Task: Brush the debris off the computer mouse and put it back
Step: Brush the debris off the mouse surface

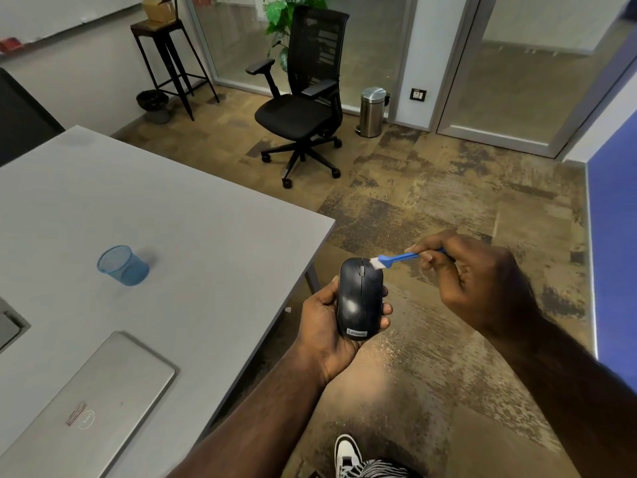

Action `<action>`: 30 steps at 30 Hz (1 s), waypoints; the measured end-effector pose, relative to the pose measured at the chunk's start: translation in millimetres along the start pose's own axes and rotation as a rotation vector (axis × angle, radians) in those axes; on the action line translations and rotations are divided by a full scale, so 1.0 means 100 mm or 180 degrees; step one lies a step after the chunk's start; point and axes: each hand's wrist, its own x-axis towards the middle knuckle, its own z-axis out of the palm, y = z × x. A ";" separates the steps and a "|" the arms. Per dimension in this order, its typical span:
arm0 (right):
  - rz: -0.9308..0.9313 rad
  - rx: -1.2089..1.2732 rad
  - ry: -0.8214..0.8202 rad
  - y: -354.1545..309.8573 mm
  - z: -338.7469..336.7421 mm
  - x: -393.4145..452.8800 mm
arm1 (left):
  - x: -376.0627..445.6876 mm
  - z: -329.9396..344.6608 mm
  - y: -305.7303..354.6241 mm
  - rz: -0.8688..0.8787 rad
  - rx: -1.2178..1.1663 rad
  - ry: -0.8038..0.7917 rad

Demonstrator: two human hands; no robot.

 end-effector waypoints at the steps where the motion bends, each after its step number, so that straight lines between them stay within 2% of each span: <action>1: 0.0019 -0.0022 0.0005 0.00 0.00 0.00 | 0.00 0.01 0.01 -0.0001 0.0008 -0.0008; 7: -0.0255 0.0345 -0.0121 0.00 -0.01 -0.01 | -0.01 0.03 0.03 0.0003 -0.0060 0.0005; 12: -0.0107 0.0138 0.0189 0.06 -0.01 -0.01 | 0.00 0.04 0.05 -0.0001 -0.0089 0.0021; 18: -0.0601 0.0641 -0.0103 -0.01 0.02 -0.10 | 0.00 0.02 0.09 -0.0013 -0.0360 0.0165; 24: -0.0141 0.0387 0.0353 0.03 0.06 -0.06 | 0.00 0.02 0.10 -0.0161 -0.0362 0.0028; 30: -0.0676 0.0749 -0.0099 -0.07 0.07 -0.15 | -0.04 0.04 0.09 -0.0012 -0.0378 0.0007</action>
